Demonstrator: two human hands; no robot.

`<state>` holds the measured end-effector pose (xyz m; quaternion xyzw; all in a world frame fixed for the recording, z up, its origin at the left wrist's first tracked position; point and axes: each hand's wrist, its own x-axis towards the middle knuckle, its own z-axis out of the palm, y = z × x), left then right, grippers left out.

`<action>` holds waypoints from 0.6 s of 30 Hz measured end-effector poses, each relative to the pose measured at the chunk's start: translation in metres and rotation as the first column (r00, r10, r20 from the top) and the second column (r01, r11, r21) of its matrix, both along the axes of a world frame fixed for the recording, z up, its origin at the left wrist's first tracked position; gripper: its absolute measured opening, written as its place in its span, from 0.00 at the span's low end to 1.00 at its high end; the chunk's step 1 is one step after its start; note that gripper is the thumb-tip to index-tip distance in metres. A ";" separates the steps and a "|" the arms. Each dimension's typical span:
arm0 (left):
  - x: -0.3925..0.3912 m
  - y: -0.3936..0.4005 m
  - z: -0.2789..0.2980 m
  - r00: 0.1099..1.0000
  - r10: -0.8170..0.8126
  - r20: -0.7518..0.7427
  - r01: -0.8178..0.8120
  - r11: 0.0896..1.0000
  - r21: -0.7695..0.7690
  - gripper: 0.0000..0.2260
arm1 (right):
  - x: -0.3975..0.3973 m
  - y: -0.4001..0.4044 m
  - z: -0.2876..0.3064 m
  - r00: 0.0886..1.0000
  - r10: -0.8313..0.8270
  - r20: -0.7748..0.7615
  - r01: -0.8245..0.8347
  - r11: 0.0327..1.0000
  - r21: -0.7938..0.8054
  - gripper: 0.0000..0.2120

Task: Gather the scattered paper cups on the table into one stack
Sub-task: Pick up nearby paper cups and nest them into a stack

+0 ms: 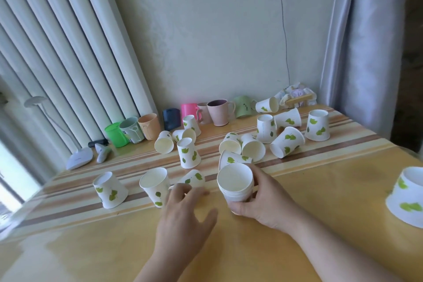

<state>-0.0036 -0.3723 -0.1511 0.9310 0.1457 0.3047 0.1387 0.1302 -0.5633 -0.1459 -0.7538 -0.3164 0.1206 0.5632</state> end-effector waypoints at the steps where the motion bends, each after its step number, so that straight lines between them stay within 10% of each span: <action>1: 0.000 0.007 0.003 0.993 0.104 0.059 -0.109 0.989 0.096 0.23 | 0.002 0.001 -0.002 1.000 0.007 0.013 -0.007 1.000 -0.029 0.35; 5: 0.008 0.026 0.004 0.959 0.277 -0.052 -0.243 0.908 0.341 0.32 | 0.004 0.003 -0.003 1.000 0.003 -0.009 -0.004 0.995 -0.096 0.35; 12: 0.015 0.018 -0.010 0.995 0.093 0.019 -0.094 0.923 0.374 0.23 | 0.004 -0.002 -0.004 1.000 0.012 -0.009 -0.012 0.995 -0.096 0.36; 18: 0.005 -0.005 0.023 0.951 0.002 0.311 0.126 0.911 -0.392 0.29 | 0.006 0.000 -0.005 1.000 0.000 -0.001 0.000 0.996 -0.090 0.34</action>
